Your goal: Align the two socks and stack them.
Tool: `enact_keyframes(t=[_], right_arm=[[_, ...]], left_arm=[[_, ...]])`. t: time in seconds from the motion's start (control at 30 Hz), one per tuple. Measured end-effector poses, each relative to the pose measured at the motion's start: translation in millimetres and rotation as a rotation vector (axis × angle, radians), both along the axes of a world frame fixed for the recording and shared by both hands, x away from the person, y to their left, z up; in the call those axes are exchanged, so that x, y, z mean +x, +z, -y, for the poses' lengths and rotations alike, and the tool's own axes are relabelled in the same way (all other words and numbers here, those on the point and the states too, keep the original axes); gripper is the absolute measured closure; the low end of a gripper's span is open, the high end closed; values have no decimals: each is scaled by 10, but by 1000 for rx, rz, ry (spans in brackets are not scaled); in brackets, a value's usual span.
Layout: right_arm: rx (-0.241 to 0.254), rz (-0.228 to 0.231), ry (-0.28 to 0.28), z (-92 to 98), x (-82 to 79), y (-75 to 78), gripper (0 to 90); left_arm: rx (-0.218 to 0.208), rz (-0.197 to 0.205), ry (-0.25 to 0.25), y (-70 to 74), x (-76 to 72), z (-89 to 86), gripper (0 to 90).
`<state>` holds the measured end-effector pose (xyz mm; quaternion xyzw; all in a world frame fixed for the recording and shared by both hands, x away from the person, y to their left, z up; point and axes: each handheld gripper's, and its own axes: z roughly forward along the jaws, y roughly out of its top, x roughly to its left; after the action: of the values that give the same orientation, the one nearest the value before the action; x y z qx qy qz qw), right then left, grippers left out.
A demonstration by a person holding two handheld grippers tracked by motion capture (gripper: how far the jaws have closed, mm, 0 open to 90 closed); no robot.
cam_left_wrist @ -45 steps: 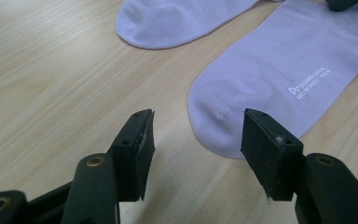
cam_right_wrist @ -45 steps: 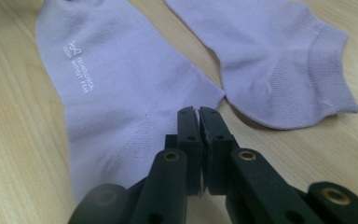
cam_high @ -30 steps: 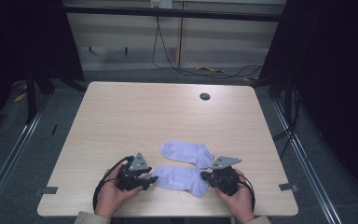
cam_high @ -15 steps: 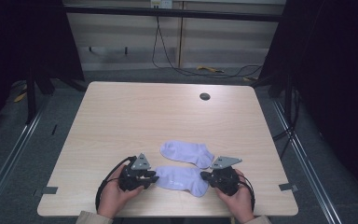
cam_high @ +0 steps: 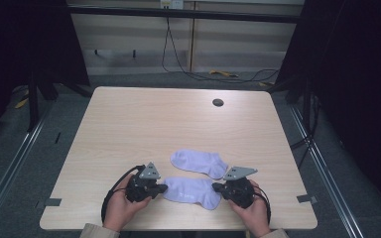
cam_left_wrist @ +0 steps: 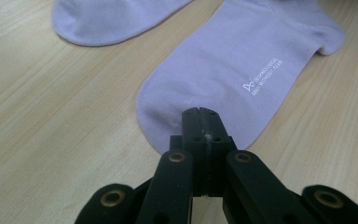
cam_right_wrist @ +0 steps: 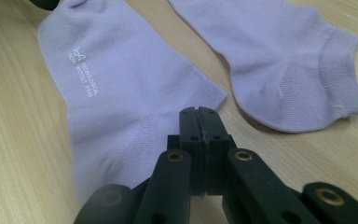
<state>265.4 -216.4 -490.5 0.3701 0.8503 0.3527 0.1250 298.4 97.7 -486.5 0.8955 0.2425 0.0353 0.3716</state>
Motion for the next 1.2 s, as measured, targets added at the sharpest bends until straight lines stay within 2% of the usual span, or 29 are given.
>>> enact_keyframes(t=[0.17,0.23,0.33,0.4,0.5,0.6,0.7,0.8,0.97,1.0,1.2], right_arm=[[12,1,4,7,-4,19,900],[16,-3,6,9,-3,17,900],[11,-9,4,6,-3,3,900],[10,-9,5,6,-2,4,900],[12,-12,7,8,1,2,899],[13,-13,8,8,5,-2,900],[23,-19,7,8,7,-4,900],[32,-28,12,8,7,3,900],[57,-30,16,18,1,54,900],[70,-32,22,26,-1,70,900],[112,-31,40,58,-6,184,900]], left_arm=[[-20,-7,6,18,-4,-21,900],[-41,-6,11,-2,-9,-21,900],[-38,26,2,-39,-25,8,712],[-13,26,-10,-63,-31,30,708],[-7,21,-15,-98,-24,48,676],[10,31,-30,-90,-23,57,706],[24,7,-37,-71,-15,56,854],[41,17,-46,-47,-25,69,872],[8,12,-40,34,-45,42,877],[12,10,-46,60,-51,31,878],[-38,17,-46,216,-54,34,879]])
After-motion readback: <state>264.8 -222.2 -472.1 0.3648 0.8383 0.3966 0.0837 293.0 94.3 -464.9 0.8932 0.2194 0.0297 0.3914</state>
